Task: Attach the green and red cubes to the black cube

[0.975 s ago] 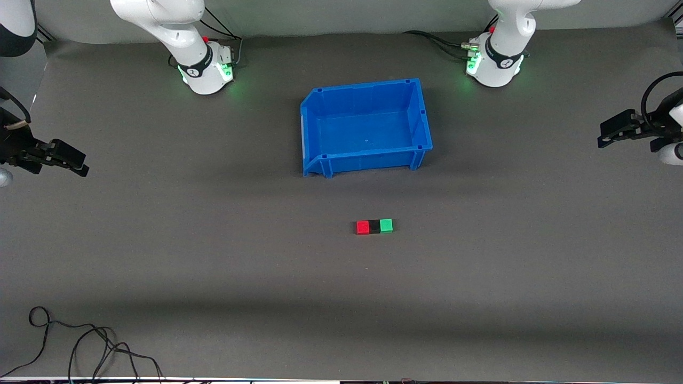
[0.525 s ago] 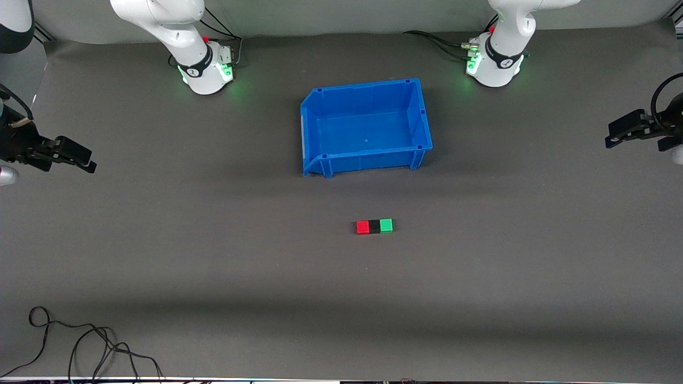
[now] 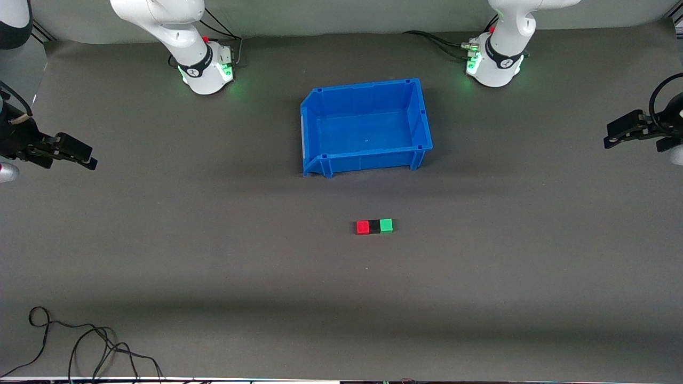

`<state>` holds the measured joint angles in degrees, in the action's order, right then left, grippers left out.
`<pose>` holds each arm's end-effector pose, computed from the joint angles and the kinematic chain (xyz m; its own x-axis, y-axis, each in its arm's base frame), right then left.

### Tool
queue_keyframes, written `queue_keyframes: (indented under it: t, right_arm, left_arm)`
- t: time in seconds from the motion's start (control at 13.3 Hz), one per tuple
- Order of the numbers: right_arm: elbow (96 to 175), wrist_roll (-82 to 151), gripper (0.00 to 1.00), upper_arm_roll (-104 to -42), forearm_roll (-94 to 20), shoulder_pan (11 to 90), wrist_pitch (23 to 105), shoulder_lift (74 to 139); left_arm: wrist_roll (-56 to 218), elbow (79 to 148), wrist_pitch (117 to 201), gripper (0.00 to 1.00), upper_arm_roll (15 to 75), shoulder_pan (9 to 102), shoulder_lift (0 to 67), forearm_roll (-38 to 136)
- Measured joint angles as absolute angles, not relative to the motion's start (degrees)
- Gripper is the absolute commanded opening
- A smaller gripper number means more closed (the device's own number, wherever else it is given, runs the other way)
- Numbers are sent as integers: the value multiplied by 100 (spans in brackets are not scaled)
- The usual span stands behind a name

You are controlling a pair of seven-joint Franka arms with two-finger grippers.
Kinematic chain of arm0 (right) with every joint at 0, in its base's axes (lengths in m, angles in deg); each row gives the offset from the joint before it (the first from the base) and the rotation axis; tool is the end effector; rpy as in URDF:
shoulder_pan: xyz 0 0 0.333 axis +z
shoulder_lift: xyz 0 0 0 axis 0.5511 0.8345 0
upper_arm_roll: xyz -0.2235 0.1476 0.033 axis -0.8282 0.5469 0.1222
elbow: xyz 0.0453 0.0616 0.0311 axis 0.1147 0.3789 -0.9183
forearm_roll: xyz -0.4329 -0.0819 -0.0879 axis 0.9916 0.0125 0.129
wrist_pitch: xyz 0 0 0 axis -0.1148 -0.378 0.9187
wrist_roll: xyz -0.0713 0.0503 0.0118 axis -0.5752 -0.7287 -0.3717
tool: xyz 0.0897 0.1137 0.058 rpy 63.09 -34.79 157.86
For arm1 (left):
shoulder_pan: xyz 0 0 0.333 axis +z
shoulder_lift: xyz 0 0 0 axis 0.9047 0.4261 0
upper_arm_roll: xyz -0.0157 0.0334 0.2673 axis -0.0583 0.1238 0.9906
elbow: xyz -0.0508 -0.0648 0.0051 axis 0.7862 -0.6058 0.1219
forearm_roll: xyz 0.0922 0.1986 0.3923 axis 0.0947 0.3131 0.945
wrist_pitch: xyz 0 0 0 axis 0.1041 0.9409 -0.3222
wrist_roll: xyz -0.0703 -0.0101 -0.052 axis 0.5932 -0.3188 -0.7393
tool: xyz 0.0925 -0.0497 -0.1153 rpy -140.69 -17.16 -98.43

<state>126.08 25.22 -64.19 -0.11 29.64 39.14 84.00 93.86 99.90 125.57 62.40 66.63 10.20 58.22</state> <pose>0.6177 -0.0028 0.5274 0.9966 -0.0820 0.0028 -0.0820 -0.9966 -0.0042 0.6073 0.0129 0.5347 0.9927 -0.0917 -0.0784 -0.0913 -0.9958 0.0084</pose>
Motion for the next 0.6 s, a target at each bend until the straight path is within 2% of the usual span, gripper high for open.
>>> queue_keyframes:
  t: [0.6]
  right_arm:
    - [12544,2522,100,-6418,-54,2965,3882,8395]
  left_arm:
    - [9386,9992,12557,100,6236,6663,1045,5821]
